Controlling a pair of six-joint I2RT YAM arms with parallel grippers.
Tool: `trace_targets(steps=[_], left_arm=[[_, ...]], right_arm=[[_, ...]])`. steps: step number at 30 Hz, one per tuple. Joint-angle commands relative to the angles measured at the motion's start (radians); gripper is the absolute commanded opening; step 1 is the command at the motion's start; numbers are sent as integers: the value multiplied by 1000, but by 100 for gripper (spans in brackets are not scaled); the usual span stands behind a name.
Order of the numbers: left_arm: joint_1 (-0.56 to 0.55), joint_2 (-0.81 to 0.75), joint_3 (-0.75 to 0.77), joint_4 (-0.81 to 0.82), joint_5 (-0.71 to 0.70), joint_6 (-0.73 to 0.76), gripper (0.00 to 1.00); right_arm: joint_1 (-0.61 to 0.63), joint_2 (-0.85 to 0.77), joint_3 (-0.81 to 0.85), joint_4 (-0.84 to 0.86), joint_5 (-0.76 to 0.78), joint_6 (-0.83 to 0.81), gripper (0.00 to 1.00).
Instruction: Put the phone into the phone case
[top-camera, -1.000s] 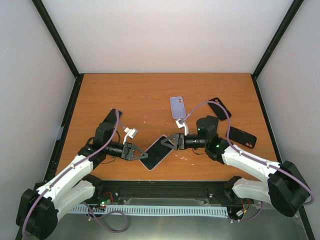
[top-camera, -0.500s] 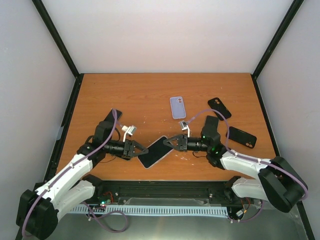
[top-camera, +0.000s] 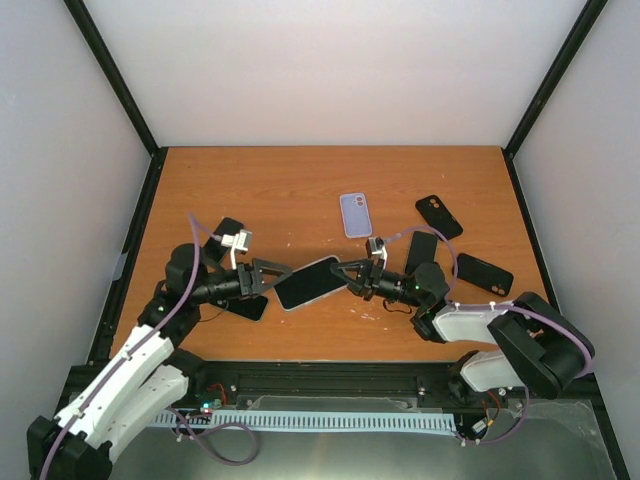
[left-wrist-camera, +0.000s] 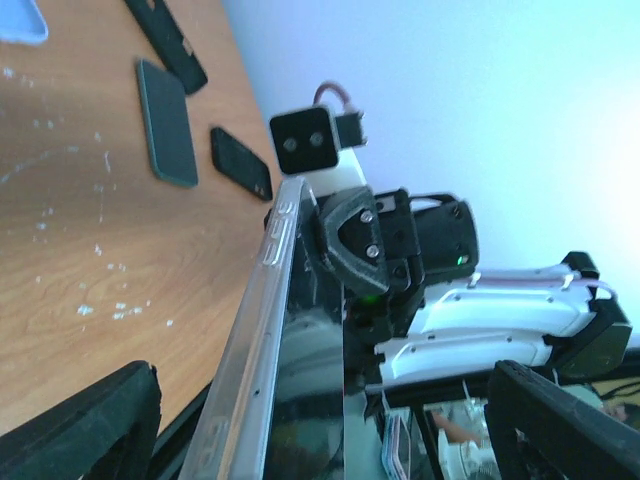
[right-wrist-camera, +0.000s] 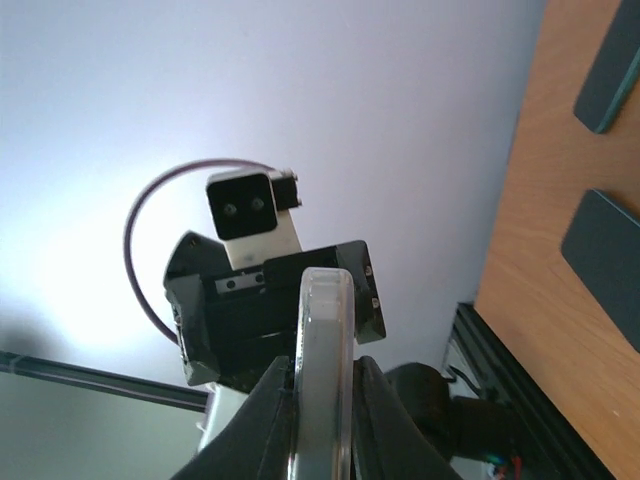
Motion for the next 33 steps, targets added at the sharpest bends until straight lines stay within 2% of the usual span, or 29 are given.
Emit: trace_targets(steps=[1, 7, 10, 14, 21, 23, 27, 30, 33], left_arm=[[6, -64, 11, 104, -86, -104, 90], [6, -112, -70, 201, -90, -189, 90], [5, -137, -129, 315, -55, -252, 89], [7, -151, -193, 467, -32, -322, 84], [6, -109, -218, 565, -16, -350, 70], [6, -92, -215, 572, -12, -349, 61], [7, -66, -209, 562, -11, -342, 33], [6, -64, -201, 524, -18, -324, 20], [6, -62, -175, 431, -37, -289, 10]], right_arm=[[4, 17, -12, 262, 82, 113, 7], [2, -9, -17, 263, 120, 120, 8], [2, -51, -18, 205, 132, 96, 9], [2, -105, -8, 105, 146, 58, 9], [2, -130, 9, 61, 136, 48, 10], [2, -133, 2, 60, 142, 50, 10], [2, -144, -2, 41, 144, 39, 10], [2, -150, -6, 18, 144, 28, 12], [2, -154, -6, -23, 136, 8, 20]])
